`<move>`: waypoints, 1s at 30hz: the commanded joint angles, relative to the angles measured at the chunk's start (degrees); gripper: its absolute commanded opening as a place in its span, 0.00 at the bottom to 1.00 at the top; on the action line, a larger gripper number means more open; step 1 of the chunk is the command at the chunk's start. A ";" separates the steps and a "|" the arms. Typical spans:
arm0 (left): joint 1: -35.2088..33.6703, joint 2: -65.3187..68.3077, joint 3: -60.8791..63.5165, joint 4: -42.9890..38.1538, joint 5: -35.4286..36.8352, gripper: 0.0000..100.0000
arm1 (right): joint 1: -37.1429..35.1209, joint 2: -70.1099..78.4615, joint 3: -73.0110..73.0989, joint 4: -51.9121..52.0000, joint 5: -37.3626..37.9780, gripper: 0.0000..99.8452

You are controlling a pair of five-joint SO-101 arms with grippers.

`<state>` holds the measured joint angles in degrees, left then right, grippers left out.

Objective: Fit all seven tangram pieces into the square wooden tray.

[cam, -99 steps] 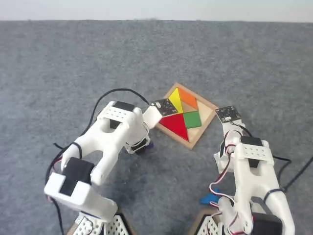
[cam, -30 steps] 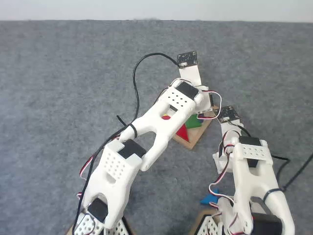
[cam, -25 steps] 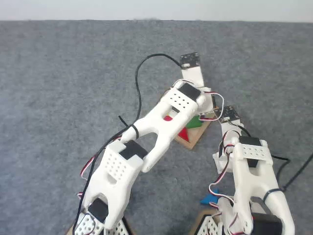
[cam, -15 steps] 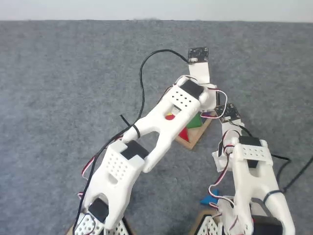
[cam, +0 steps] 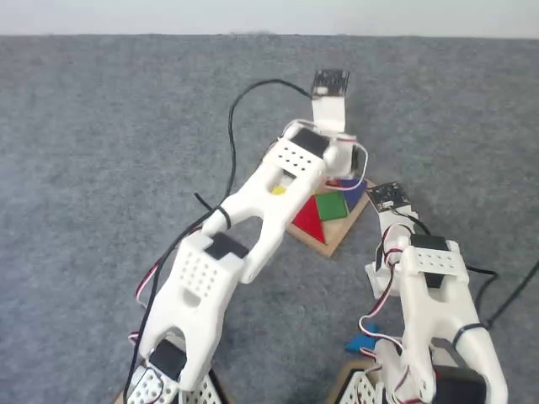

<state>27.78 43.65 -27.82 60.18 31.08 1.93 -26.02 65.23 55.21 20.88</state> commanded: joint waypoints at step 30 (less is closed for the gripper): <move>-35.43 -16.97 -6.02 35.96 -35.34 0.10 | 0.22 -18.86 -6.24 38.29 55.12 0.23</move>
<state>-1.49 32.57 -42.86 98.42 2.95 2.11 -34.11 62.33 78.15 53.93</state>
